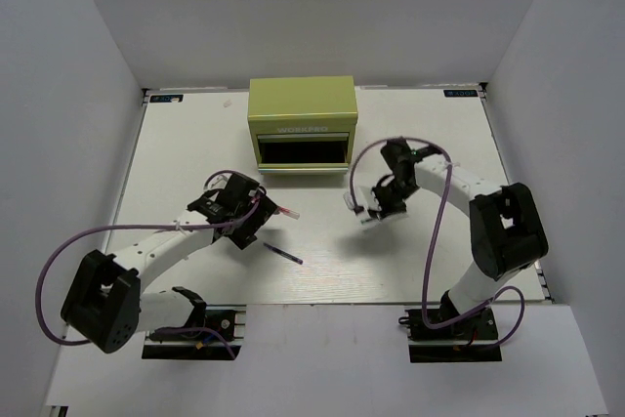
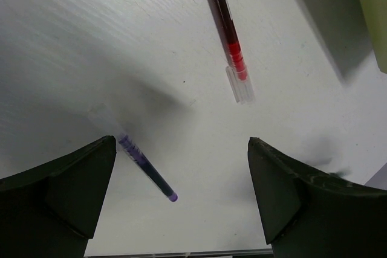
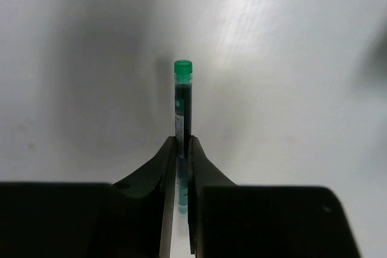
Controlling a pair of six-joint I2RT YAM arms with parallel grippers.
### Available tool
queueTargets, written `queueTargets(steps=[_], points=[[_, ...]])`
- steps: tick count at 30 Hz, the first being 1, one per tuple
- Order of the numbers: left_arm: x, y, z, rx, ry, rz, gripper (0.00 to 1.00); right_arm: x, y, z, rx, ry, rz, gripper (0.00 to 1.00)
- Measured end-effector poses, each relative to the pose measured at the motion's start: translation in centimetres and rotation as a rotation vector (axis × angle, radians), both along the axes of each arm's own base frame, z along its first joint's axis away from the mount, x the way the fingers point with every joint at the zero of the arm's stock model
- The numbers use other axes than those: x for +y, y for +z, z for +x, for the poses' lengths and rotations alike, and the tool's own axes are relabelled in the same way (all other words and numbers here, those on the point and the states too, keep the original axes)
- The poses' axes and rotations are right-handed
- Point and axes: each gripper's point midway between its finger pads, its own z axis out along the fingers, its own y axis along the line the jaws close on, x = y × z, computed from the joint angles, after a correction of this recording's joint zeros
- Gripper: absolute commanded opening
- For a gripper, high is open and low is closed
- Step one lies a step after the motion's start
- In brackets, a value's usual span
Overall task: Sort the stationery into containers
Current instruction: Grab a piece of stationery with the right arm, then place the stationery into the container, then grab a piece of stationery with the left arm
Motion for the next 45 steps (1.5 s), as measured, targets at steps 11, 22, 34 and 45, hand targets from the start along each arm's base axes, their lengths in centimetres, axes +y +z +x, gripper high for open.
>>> queueTargets(steps=[11, 22, 34, 45], points=[[-1.2, -1.2, 1.9, 0.042, -0.015, 0.026, 1.0, 13.8, 18.8, 8.5, -0.233, -0.053, 0.434, 0.0], [-1.2, -0.7, 3.9, 0.023, -0.022, 0.066, 1.0, 20.4, 12.9, 12.3, -0.239, -0.182, 0.385, 0.04], [-1.2, -2.7, 5.2, 0.064, -0.023, 0.122, 0.92, 19.8, 11.9, 15.0, -0.318, -0.286, 0.36, 0.55], [-1.9, -3.5, 7.5, 0.114, -0.001, 0.177, 0.65, 15.4, 16.5, 8.3, -0.254, -0.337, 0.472, 0.55]])
